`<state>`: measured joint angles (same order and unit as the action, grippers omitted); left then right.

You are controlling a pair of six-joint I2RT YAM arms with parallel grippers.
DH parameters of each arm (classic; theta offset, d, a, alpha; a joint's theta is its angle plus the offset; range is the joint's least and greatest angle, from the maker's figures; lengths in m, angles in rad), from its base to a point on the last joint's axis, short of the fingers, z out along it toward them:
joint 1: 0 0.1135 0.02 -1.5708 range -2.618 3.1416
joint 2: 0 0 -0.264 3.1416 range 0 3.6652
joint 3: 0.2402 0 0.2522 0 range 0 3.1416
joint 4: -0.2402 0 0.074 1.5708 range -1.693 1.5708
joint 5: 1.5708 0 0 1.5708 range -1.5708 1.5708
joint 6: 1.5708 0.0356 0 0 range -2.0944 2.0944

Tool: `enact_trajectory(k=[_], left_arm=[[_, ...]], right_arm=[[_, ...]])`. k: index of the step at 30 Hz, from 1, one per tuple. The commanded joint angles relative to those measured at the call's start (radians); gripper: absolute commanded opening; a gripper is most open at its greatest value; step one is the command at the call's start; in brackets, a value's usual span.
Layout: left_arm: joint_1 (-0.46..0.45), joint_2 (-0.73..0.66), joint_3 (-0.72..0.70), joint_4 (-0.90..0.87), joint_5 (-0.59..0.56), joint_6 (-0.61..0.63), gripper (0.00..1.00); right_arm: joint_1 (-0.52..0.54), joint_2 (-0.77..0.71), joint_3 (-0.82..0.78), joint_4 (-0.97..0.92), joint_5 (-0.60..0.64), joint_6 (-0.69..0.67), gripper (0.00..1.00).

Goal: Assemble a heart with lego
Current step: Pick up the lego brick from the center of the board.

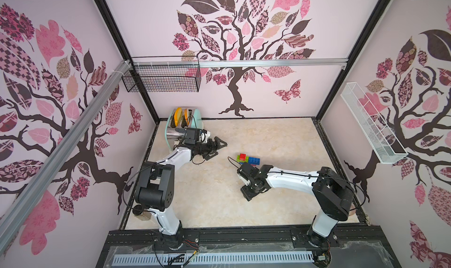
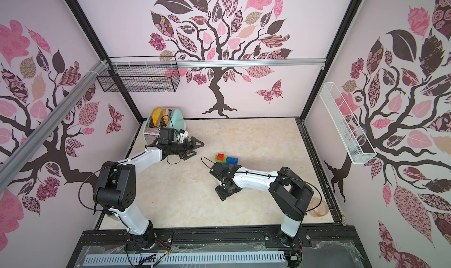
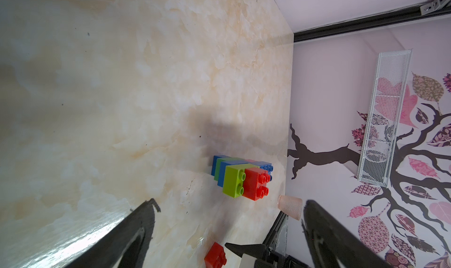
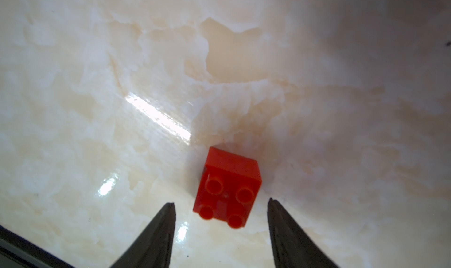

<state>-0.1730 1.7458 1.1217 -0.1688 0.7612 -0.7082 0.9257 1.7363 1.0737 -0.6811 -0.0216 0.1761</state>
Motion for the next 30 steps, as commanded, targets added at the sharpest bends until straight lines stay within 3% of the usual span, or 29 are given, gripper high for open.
enact_trajectory(k=[1,7,14,24,26,30], left_arm=[[0.006,-0.026,-0.004,0.005,0.001,0.006,0.97],[0.010,-0.027,-0.001,0.000,0.000,0.010,0.97],[0.010,-0.001,-0.003,0.008,-0.014,0.019,0.97],[-0.066,0.102,0.088,0.010,-0.047,0.014,0.97],[-0.084,0.115,0.089,0.016,-0.054,0.012,0.97],[-0.095,0.130,0.073,0.029,-0.036,0.008,0.97]], right_arm=[[0.001,0.030,0.040,0.022,0.008,0.010,0.56],[0.001,0.040,0.045,0.025,0.043,0.009,0.36],[-0.001,0.016,0.079,-0.023,0.068,-0.062,0.22],[-0.171,-0.158,0.176,-0.144,-0.036,-0.324,0.20],[-0.239,-0.155,0.250,-0.185,-0.078,-0.381,0.20],[-0.287,-0.113,0.353,-0.192,-0.037,-0.521,0.21]])
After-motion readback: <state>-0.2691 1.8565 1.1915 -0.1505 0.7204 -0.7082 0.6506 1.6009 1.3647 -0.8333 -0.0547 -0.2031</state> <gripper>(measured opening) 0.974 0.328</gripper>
